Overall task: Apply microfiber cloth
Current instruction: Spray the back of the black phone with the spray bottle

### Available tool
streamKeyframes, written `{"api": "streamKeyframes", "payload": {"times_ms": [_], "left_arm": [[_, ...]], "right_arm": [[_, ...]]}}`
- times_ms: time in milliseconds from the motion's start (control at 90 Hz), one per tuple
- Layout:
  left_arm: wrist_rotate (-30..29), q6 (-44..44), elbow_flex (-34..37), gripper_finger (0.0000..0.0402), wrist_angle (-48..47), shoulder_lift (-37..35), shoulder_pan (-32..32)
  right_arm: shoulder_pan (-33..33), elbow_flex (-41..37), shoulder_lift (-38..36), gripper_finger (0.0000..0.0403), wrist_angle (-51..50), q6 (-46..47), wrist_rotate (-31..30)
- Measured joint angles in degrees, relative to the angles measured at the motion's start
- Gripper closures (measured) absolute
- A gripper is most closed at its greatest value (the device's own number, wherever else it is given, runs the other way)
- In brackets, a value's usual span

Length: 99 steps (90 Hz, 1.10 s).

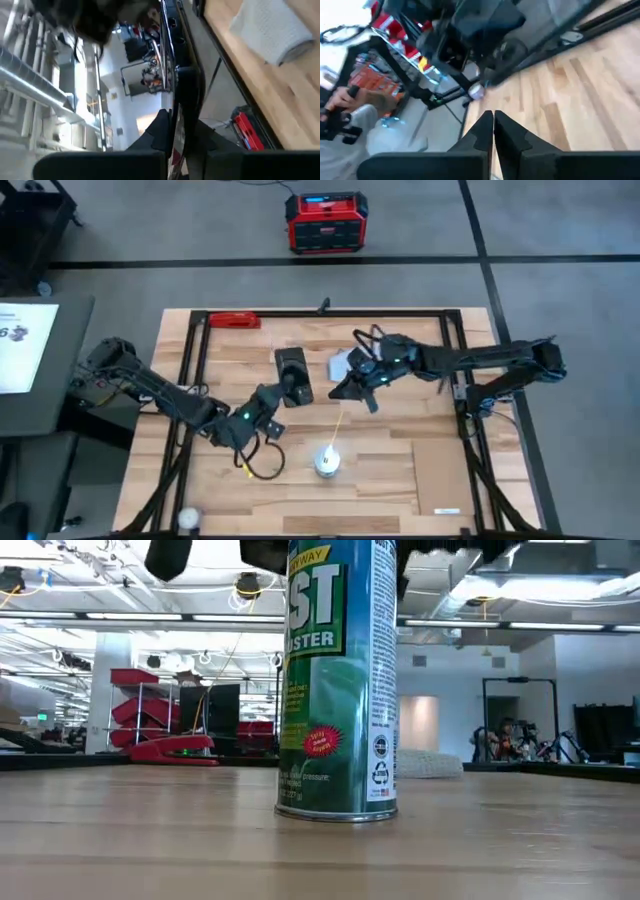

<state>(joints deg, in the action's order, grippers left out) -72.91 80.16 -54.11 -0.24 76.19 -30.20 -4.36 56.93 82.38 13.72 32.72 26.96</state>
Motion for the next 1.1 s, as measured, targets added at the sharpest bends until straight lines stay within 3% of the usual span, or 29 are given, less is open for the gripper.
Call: {"api": "streamKeyframes", "payload": {"times_ms": [133,311,522,1100], "left_arm": [[-0.16,0.19,0.0,0.0396,-1.04,-0.07,-0.67],[-1.58,-0.06,-0.05,0.0396,-6.77,-0.37,-0.67],[0.26,0.26,0.28,0.0396,-16.87,0.35,-0.57],[-2.01,-0.56,-0.17,0.0396,-17.89,-1.4,-0.61]], "right_arm": [[0.06,0.04,7.4,0.0344,9.72,3.51,4.68],[-0.92,-0.11,15.46,0.0301,32.05,11.02,10.79],[-3.89,0.44,18.63,0.0277,49.43,13.35,10.15],[-9.19,0.15,19.28,0.0274,40.15,8.07,9.1]]}}
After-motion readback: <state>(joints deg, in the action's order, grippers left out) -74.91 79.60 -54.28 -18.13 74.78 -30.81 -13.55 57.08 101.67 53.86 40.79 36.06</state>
